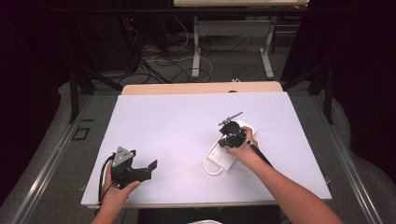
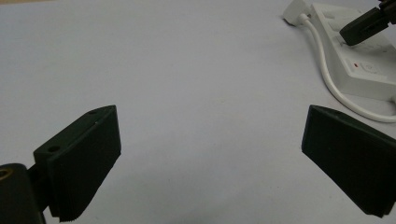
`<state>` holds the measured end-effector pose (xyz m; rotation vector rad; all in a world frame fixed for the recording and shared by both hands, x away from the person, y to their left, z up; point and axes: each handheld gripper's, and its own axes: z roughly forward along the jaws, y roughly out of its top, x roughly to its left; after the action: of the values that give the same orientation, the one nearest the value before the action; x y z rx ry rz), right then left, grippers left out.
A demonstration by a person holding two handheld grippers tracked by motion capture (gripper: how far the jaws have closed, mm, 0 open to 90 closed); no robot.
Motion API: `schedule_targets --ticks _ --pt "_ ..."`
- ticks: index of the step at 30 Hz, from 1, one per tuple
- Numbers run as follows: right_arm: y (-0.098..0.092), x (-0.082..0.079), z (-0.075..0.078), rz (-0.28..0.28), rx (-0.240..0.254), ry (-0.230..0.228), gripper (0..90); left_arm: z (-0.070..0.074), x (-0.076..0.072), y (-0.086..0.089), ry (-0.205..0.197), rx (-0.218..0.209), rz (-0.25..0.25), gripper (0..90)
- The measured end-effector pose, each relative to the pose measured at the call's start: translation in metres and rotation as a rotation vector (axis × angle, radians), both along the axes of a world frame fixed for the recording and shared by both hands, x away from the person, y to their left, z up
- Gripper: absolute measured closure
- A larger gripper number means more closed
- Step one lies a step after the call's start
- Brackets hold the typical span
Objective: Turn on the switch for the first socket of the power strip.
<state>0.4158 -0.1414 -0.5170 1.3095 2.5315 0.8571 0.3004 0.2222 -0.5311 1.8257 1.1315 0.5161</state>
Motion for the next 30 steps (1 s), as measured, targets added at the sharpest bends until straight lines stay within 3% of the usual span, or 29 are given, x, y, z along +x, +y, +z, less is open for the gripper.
schedule_targets --ticks 1,2,6,10,30 --pt "0.0004 -0.0003 -0.0001 -0.013 -0.004 0.0 90.0 0.0 0.0 0.0 0.0 0.0 0.0 4.7" --pt "0.0007 0.0001 -0.0021 -0.008 0.024 -0.017 90.0 0.0 0.0 0.0 0.001 0.0 0.0 4.7" --pt "0.0007 -0.0004 0.0001 -0.01 -0.004 0.013 90.0 -0.0001 -0.0001 -0.0001 0.0 0.0 0.0 4.8" --pt "0.001 -0.0005 -0.0021 -0.007 0.006 -0.015 90.0 0.0 -0.0002 0.0001 0.0 -0.002 0.0 4.7" --pt "0.0002 -0.002 -0.0032 -0.022 0.012 0.009 90.0 0.0001 -0.0003 0.0003 0.0 -0.002 0.002 4.8"
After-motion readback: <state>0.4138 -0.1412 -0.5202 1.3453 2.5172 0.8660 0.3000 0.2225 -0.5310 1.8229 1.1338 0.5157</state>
